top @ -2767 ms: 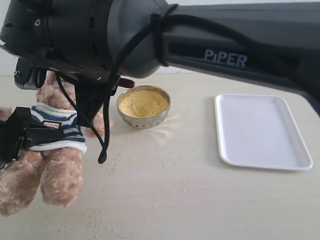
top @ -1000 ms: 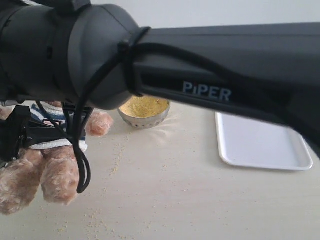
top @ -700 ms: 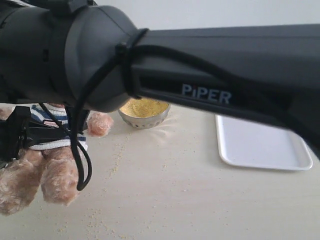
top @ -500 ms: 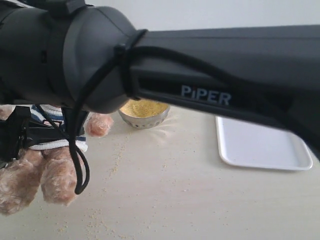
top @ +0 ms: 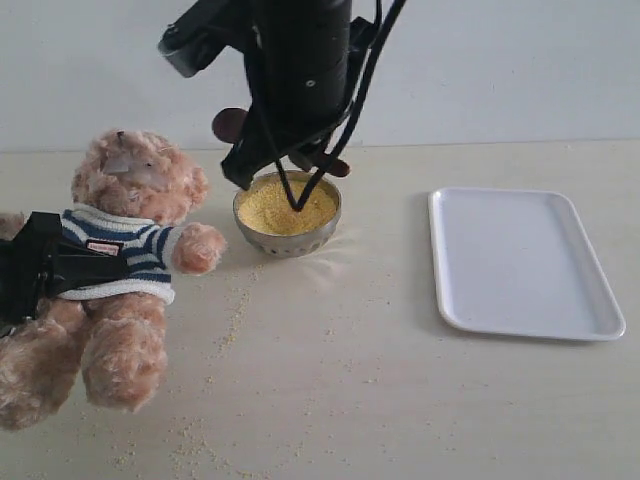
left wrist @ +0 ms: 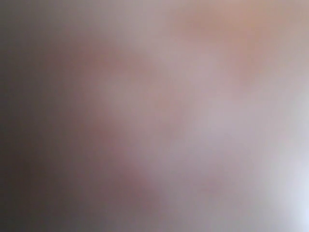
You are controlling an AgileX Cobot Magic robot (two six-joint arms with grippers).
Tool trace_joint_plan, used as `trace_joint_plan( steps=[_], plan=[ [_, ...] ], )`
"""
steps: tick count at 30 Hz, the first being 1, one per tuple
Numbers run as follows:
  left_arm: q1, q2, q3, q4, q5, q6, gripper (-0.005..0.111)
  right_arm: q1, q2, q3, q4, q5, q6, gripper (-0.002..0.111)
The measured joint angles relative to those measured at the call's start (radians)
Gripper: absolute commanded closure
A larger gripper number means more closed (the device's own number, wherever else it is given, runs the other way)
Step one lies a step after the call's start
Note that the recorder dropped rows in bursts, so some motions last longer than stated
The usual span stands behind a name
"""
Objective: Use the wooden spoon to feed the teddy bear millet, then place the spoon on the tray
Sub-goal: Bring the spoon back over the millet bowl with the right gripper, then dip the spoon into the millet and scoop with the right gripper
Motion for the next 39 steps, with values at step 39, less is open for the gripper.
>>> trace_joint_plan(
  steps=[39],
  plan=[
    [0.0,0.0,0.0,0.008,-0.005,0.0,0.102,-0.11,0.278,0.0,-0.191,-0.119,0.042,0.108]
  ],
)
